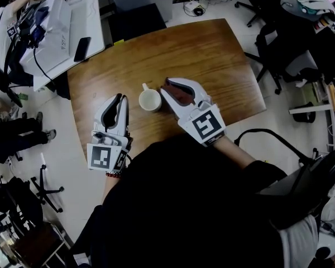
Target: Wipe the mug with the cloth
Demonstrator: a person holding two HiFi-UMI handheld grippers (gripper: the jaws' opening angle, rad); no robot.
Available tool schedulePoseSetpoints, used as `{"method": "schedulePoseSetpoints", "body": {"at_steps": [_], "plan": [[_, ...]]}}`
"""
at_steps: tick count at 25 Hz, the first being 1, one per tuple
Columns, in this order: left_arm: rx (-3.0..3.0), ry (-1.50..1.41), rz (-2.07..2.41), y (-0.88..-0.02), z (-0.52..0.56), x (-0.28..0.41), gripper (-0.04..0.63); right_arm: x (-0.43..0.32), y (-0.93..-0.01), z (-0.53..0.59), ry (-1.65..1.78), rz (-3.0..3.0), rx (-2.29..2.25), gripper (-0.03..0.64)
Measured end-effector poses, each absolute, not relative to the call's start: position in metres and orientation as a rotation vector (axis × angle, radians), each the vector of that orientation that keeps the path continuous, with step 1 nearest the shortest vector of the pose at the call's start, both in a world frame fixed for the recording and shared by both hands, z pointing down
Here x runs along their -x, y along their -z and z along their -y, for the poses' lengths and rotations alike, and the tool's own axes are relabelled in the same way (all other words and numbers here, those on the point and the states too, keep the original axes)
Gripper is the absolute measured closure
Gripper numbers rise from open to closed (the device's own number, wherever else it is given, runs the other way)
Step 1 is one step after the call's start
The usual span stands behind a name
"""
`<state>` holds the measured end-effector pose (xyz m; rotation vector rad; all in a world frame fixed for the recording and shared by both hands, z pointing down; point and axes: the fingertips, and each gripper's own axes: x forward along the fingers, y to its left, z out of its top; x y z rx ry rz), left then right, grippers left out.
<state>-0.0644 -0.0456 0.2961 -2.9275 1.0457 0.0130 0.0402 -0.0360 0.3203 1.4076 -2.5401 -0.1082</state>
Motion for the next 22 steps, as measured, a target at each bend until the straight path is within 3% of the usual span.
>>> {"method": "schedulePoseSetpoints", "body": {"at_steps": [22], "plan": [[2.976, 0.022, -1.009, -0.308, 0.050, 0.062, 0.565, -0.044, -0.334, 0.043, 0.007, 2.517, -1.433, 0.549]]}}
